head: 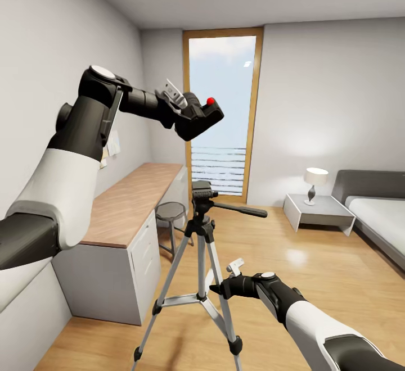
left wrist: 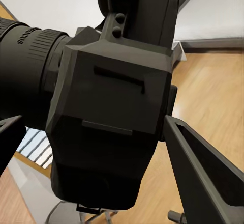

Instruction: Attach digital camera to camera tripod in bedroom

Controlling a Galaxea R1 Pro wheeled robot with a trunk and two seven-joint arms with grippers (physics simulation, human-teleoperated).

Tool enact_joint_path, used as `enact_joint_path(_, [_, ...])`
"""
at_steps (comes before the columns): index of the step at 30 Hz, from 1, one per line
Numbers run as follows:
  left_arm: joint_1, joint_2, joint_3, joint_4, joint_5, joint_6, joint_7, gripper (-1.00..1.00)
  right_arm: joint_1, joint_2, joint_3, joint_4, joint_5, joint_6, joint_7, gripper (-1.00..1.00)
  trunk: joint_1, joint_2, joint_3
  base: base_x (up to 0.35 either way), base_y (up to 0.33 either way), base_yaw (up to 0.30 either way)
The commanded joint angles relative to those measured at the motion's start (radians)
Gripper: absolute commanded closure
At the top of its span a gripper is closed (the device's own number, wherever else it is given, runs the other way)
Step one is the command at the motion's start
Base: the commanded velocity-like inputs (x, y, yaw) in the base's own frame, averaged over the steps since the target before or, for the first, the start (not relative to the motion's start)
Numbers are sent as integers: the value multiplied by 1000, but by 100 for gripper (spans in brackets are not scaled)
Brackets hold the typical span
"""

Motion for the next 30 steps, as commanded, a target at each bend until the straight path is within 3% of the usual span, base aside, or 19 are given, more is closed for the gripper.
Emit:
enact_joint_path(1, [-1,0,1,2,-7,8,-7,100,0,0,-7,58,16,8,13,100,0,-1,-2,0,0,0])
enact_joint_path(7, [-1,0,-2,32,9,28,-11,100,0,0,-7,58,16,8,12,100,0,-1,-2,0,0,0])
enact_joint_path(12, [-2,11,-7,70,58,65,-14,100,0,0,-6,58,16,8,12,100,0,-1,-2,0,0,0])
enact_joint_path(18, [-27,27,-9,109,87,75,-15,100,0,0,-6,58,17,8,12,100,0,-1,-2,0,0,0])
enact_joint_path(27, [-139,36,-12,270,109,79,-15,100,0,0,-6,58,16,8,12,100,0,-1,-2,0,0,0])
enact_joint_path(30, [-193,34,-38,359,136,79,-16,100,0,0,-6,58,16,8,12,100,0,-1,-2,0,0,0])
